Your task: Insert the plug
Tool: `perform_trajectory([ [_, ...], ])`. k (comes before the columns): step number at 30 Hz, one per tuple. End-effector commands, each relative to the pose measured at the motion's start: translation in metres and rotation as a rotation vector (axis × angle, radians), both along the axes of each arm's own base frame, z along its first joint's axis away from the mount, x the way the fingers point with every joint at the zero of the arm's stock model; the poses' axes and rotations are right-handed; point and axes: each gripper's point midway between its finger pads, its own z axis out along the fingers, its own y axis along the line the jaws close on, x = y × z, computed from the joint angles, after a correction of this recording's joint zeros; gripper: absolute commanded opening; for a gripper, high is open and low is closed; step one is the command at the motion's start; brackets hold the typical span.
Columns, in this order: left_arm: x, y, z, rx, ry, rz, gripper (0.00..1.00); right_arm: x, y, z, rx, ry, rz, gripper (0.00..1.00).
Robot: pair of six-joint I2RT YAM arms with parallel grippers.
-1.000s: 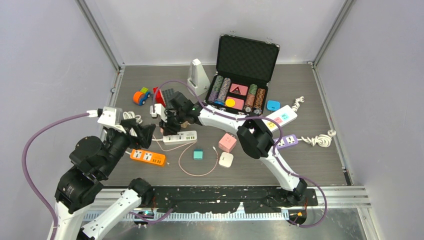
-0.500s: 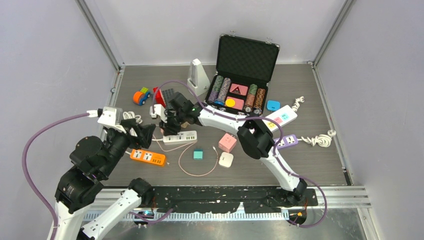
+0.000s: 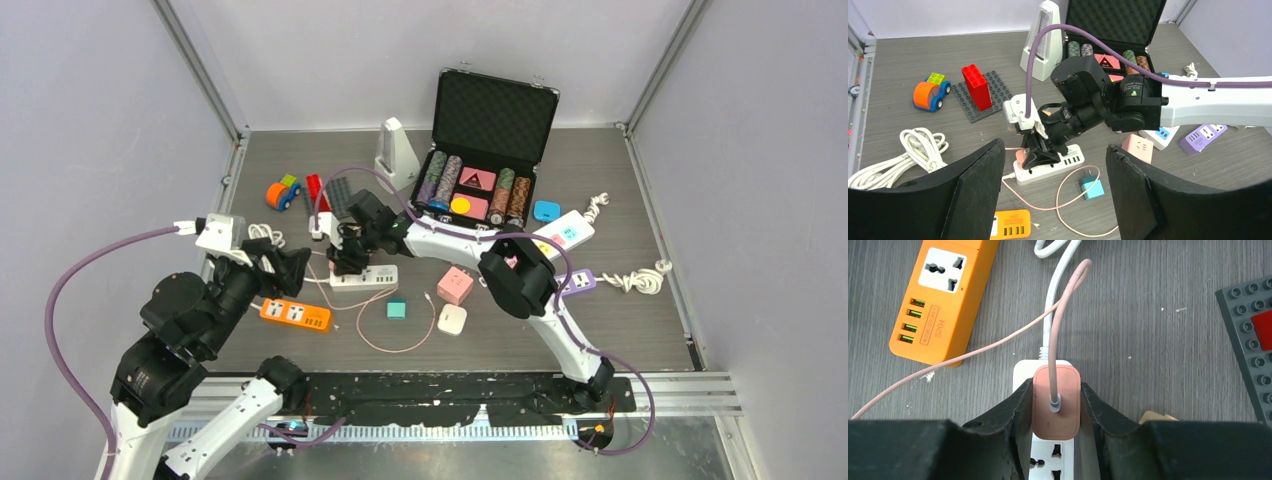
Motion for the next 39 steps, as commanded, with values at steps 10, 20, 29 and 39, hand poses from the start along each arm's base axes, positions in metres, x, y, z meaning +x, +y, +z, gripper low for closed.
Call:
perform_trajectory([
  [10, -0.001, 0.006, 0.009, -0.004, -0.046, 0.018, 0.74, -0.035, -0.025, -0.02, 0.035, 0.098, -0.136, 0.1],
  [20, -0.003, 0.007, 0.01, -0.009, -0.052, 0.018, 0.74, -0.038, -0.049, -0.072, -0.049, 0.066, -0.252, 0.05],
  [29, -0.004, 0.01, 0.01, -0.013, -0.056, 0.026, 0.74, -0.044, -0.075, -0.108, -0.086, 0.013, -0.336, 0.06],
  [39, -0.003, 0.008, 0.01, -0.015, -0.051, 0.026, 0.82, -0.032, -0.052, -0.034, 0.036, 0.048, -0.402, 0.56],
])
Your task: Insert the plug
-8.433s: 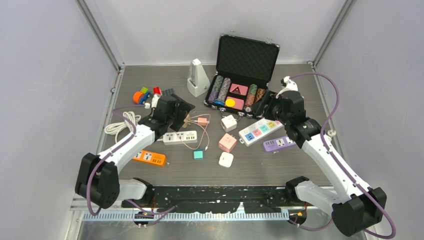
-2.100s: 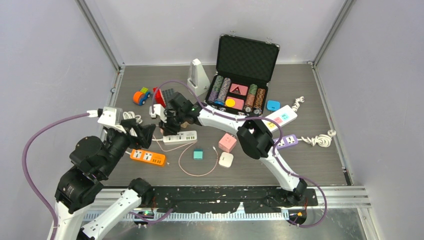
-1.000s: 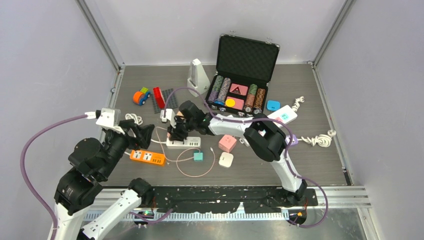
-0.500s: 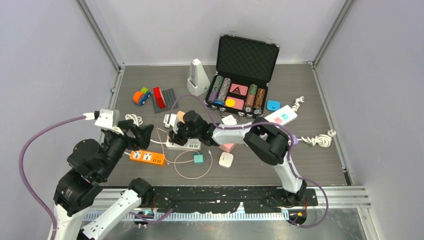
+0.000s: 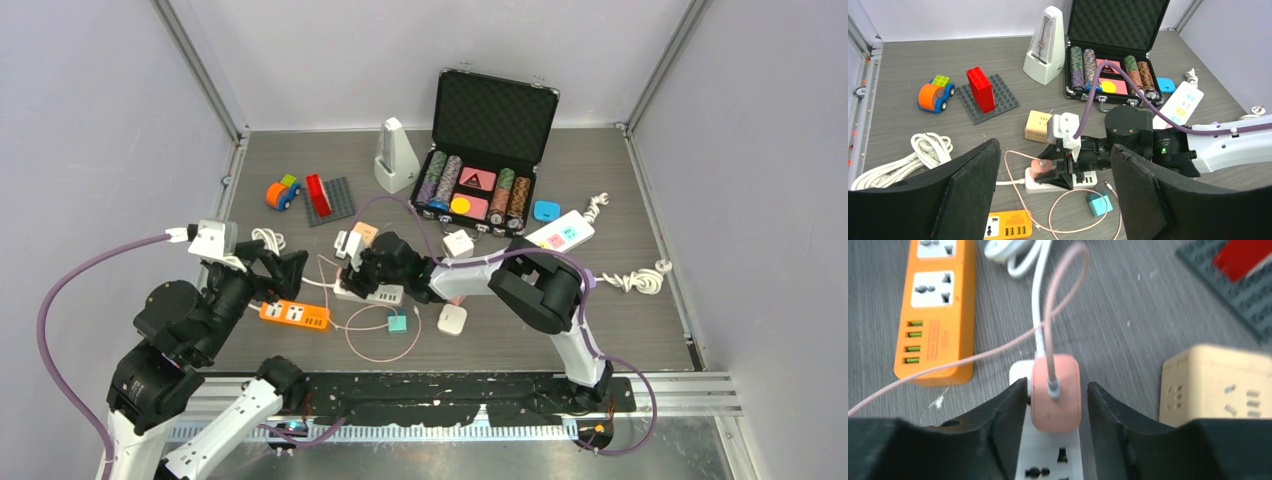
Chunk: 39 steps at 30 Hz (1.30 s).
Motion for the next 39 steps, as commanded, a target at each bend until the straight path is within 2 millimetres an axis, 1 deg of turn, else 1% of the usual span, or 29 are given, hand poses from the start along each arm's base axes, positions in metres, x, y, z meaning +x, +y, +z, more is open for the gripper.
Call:
perform_trajectory([
  [1, 0.003, 0.001, 0.008, -0.006, -0.026, 0.009, 0.83, -0.011, -0.028, -0.017, -0.173, 0.159, -0.085, 0.61],
  [2, 0.003, 0.001, 0.007, -0.007, -0.025, 0.01, 0.85, -0.008, -0.024, 0.007, -0.15, 0.152, -0.093, 0.68],
  [3, 0.003, 0.0, 0.007, -0.009, -0.025, 0.01, 0.86, -0.004, -0.023, 0.016, -0.139, 0.154, -0.12, 0.71],
  [4, 0.004, 0.0, 0.005, -0.008, -0.02, 0.011, 0.88, -0.003, -0.022, 0.038, -0.116, 0.147, -0.128, 0.76],
  [5, 0.004, 0.0, 0.004, -0.007, -0.017, 0.011, 0.89, -0.002, -0.022, 0.046, -0.105, 0.15, -0.14, 0.8],
  [7, 0.006, -0.001, 0.0, -0.008, -0.007, 0.014, 0.92, 0.0, -0.027, 0.082, -0.053, 0.132, -0.171, 0.86],
  [8, 0.006, -0.002, -0.002, -0.008, -0.003, 0.015, 0.93, -0.001, -0.032, 0.087, -0.053, 0.141, -0.183, 0.88],
  [9, 0.007, -0.003, -0.005, -0.007, 0.006, 0.015, 0.94, -0.001, -0.037, 0.1, -0.037, 0.131, -0.201, 0.91],
  [10, 0.008, -0.004, -0.007, -0.009, 0.012, 0.014, 0.95, -0.001, -0.045, 0.099, -0.052, 0.145, -0.232, 0.92],
  [11, 0.01, -0.006, -0.014, -0.011, 0.028, 0.016, 0.97, -0.007, -0.061, 0.109, -0.057, 0.172, -0.275, 0.92],
  [12, 0.011, -0.007, -0.016, -0.014, 0.036, 0.014, 0.97, -0.01, -0.073, 0.098, -0.094, 0.205, -0.31, 0.92],
  [13, 0.013, -0.009, -0.022, -0.013, 0.051, 0.013, 0.97, -0.009, -0.082, 0.103, -0.094, 0.206, -0.35, 0.89],
  [14, 0.014, -0.01, -0.026, -0.016, 0.063, 0.014, 0.97, -0.015, -0.095, 0.088, -0.142, 0.248, -0.382, 0.86],
  [15, 0.015, -0.012, -0.03, -0.02, 0.074, 0.012, 0.97, -0.018, -0.103, 0.088, -0.15, 0.259, -0.4, 0.79],
  [16, 0.016, -0.014, -0.034, -0.024, 0.084, 0.009, 0.97, -0.028, -0.114, 0.07, -0.195, 0.308, -0.416, 0.75],
  [17, 0.017, -0.017, -0.039, -0.032, 0.098, 0.007, 0.98, -0.034, -0.12, 0.069, -0.196, 0.328, -0.419, 0.69],
  [18, 0.018, -0.019, -0.042, -0.037, 0.108, 0.003, 0.98, -0.046, -0.132, 0.05, -0.229, 0.382, -0.437, 0.65],
  [19, 0.019, -0.021, -0.046, -0.04, 0.118, -0.001, 0.98, -0.053, -0.137, 0.049, -0.227, 0.399, -0.44, 0.6],
  [20, 0.019, -0.023, -0.05, -0.046, 0.126, -0.008, 0.98, -0.065, -0.144, 0.035, -0.253, 0.432, -0.448, 0.59],
  [21, 0.02, -0.025, -0.054, -0.047, 0.137, -0.012, 0.98, -0.072, -0.148, 0.033, -0.254, 0.442, -0.449, 0.56],
  [22, 0.021, -0.026, -0.058, -0.047, 0.144, -0.013, 0.97, -0.082, -0.151, 0.024, -0.277, 0.45, -0.447, 0.55],
  [23, 0.022, -0.028, -0.061, -0.047, 0.151, -0.015, 0.97, -0.089, -0.151, 0.02, -0.29, 0.452, -0.442, 0.54],
  [24, 0.023, -0.029, -0.065, -0.045, 0.159, -0.016, 0.98, -0.098, -0.152, 0.015, -0.315, 0.451, -0.437, 0.54],
  [26, 0.024, -0.03, -0.07, -0.046, 0.171, -0.016, 0.97, -0.107, -0.152, 0.007, -0.361, 0.451, -0.438, 0.55],
  [28, 0.024, -0.031, -0.074, -0.043, 0.179, -0.018, 0.97, -0.113, -0.149, 0.0, -0.387, 0.455, -0.423, 0.6],
  [32, 0.025, -0.03, -0.078, -0.033, 0.184, -0.009, 0.97, -0.12, -0.137, -0.002, -0.383, 0.454, -0.393, 0.77],
  [34, 0.025, -0.028, -0.079, -0.031, 0.182, -0.002, 0.98, -0.118, -0.133, -0.003, -0.38, 0.455, -0.412, 0.84],
  [36, 0.026, -0.027, -0.081, -0.035, 0.18, 0.004, 0.98, -0.11, -0.132, -0.011, -0.387, 0.454, -0.472, 0.88],
  [39, 0.026, -0.027, -0.082, -0.045, 0.176, 0.01, 0.97, -0.096, -0.128, -0.014, -0.343, 0.455, -0.576, 0.88],
])
